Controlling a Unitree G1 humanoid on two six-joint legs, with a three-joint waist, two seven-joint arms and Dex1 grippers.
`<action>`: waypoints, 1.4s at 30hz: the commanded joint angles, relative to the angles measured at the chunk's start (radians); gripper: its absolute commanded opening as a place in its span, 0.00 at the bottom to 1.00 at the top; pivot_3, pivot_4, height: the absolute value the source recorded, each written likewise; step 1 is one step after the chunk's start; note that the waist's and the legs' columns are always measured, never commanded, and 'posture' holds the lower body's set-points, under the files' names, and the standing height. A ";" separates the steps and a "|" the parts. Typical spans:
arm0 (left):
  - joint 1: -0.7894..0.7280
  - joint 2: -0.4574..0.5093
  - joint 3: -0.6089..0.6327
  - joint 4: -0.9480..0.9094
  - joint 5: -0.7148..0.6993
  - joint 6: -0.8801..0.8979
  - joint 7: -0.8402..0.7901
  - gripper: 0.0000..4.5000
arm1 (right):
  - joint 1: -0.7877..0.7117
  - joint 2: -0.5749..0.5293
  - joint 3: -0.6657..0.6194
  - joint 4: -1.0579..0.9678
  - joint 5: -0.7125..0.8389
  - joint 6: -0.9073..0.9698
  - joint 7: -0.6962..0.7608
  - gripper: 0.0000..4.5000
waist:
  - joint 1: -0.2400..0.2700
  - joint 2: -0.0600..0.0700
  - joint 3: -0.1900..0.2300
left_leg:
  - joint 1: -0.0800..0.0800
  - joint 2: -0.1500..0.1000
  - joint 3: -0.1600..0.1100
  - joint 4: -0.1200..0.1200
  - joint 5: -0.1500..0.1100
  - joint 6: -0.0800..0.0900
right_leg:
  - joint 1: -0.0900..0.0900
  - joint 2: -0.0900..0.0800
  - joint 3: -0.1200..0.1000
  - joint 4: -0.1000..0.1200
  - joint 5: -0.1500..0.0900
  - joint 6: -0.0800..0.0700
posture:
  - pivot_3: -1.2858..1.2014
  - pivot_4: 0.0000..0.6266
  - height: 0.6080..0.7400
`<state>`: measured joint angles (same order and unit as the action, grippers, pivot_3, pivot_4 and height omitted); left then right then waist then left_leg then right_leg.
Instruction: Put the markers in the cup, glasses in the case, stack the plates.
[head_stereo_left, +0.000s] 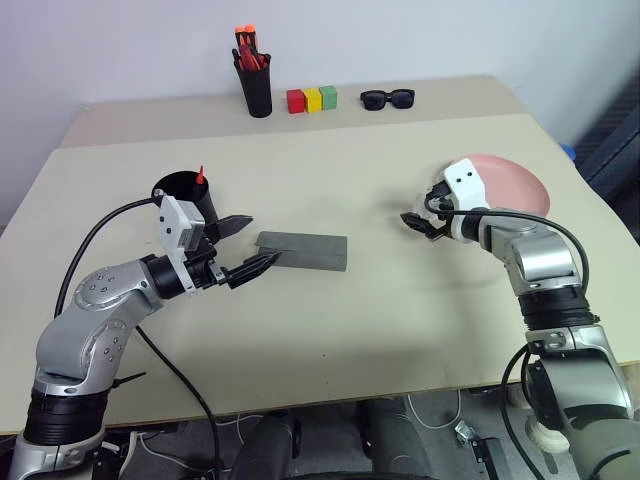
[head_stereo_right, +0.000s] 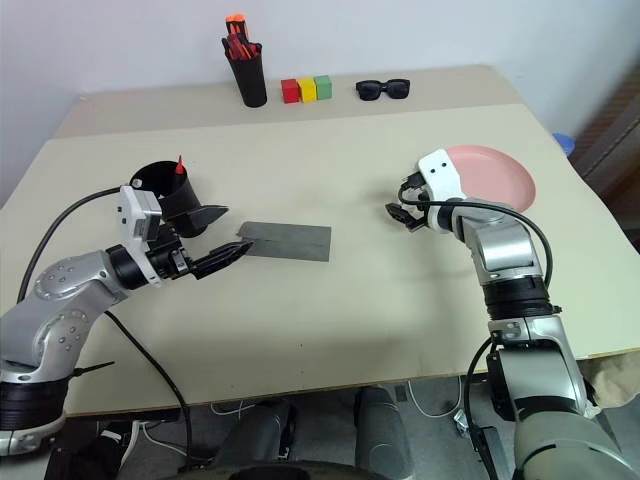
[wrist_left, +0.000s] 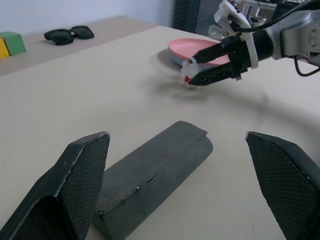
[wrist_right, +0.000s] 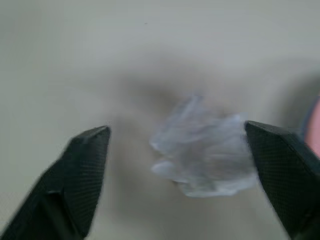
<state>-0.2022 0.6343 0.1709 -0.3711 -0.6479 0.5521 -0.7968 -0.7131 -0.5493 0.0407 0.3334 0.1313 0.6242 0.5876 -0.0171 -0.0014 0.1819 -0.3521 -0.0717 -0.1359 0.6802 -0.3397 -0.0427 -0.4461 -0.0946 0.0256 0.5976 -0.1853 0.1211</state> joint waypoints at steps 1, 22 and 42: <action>0.004 0.011 0.025 -0.051 -0.019 0.003 0.012 1.00 | -0.026 0.006 0.011 0.038 -0.032 -0.061 -0.005 0.61 | 0.000 0.000 0.000 | 0.000 0.000 0.000 0.000 0.000 0.000 | 0.000 0.000 0.000 0.000 0.000 0.000 | 0.52 0.24 1.00; 0.005 0.008 0.040 -0.054 -0.039 0.009 0.043 1.00 | -0.203 -0.080 -0.167 0.266 -0.017 -0.177 -0.085 0.01 | 0.002 0.000 0.000 | -0.001 0.000 0.000 0.000 0.000 0.000 | 0.000 0.000 0.000 -0.002 0.001 0.000 | 0.52 0.24 1.00; 0.158 0.068 0.205 -0.144 -0.052 0.016 0.080 1.00 | -0.077 0.069 -0.150 -0.157 0.340 -0.067 0.309 0.98 | -0.008 0.001 0.001 | -0.001 0.001 -0.002 0.000 0.000 0.000 | 0.000 0.000 -0.001 -0.001 0.001 0.000 | 0.52 0.24 1.00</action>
<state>-0.0638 0.6852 0.3180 -0.4832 -0.6990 0.5984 -0.7100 -0.8397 -0.4867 -0.1266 0.2873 0.3984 0.5169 0.8272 -0.0248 -0.0002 0.1825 -0.3531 -0.0710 -0.1383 0.6799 -0.3404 -0.0420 -0.4461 -0.0942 0.0246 0.5967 -0.1846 0.1210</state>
